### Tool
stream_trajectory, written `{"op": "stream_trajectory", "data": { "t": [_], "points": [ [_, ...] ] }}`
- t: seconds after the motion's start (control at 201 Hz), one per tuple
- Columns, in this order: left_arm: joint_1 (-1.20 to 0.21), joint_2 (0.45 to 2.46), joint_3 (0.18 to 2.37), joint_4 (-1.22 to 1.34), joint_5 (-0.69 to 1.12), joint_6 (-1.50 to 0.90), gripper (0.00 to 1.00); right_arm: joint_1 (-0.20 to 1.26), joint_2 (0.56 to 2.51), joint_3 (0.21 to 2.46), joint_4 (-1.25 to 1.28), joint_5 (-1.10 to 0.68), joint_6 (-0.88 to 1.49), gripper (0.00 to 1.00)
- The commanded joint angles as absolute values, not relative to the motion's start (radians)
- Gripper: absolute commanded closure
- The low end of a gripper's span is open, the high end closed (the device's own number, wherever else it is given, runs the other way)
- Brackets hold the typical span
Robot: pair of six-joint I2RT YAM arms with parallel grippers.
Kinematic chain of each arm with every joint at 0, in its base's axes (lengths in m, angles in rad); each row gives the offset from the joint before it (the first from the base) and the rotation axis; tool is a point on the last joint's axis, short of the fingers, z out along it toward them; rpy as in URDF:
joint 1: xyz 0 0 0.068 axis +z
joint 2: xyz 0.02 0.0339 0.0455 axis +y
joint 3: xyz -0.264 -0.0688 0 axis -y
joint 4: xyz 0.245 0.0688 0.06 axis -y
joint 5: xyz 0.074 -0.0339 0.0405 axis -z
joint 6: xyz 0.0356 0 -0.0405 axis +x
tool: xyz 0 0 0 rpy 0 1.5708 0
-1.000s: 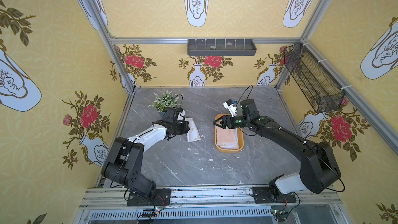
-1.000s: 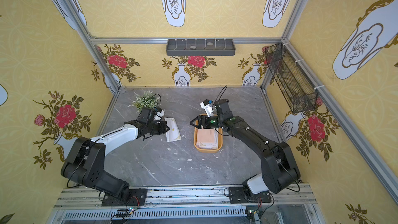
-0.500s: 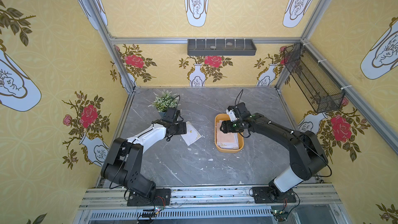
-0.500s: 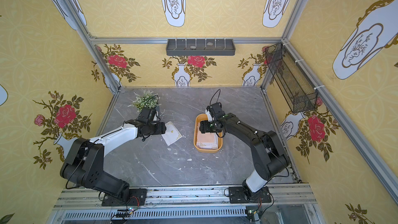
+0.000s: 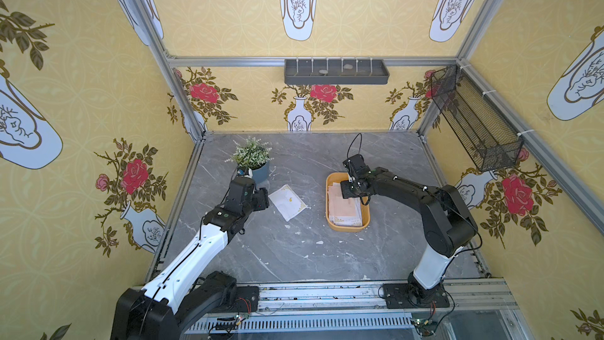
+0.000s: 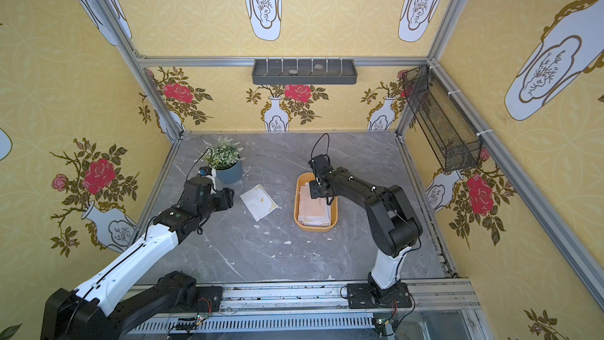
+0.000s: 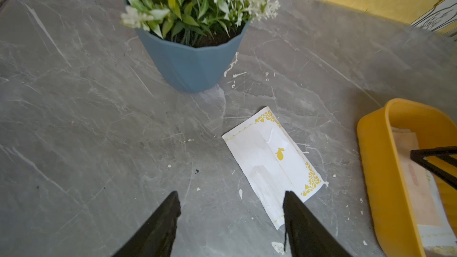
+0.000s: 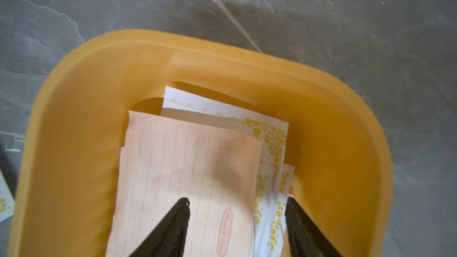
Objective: Take out the stationery paper from the storage box
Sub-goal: Pick up the stationery paper from the storage box.
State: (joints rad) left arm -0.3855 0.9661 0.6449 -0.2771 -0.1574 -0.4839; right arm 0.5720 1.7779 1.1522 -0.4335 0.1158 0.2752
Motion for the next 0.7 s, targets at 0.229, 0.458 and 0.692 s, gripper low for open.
{"op": "stream_trajectory", "data": {
  "t": [0.229,0.458,0.692],
  "points": [
    [-0.384,0.884,0.611,-0.273,-0.19,-0.478,0.36,0.558,1.818,1.134,-0.329,0.1,0.271,0.52],
    [-0.385,0.905,0.607,-0.269,-0.184,-0.481,0.39,0.561,1.827,1.131,-0.318,0.093,0.279,0.79],
    [-0.385,0.891,0.594,-0.261,-0.18,-0.483,0.4,0.563,1.808,1.13,-0.328,0.119,0.284,0.99]
  ]
}}
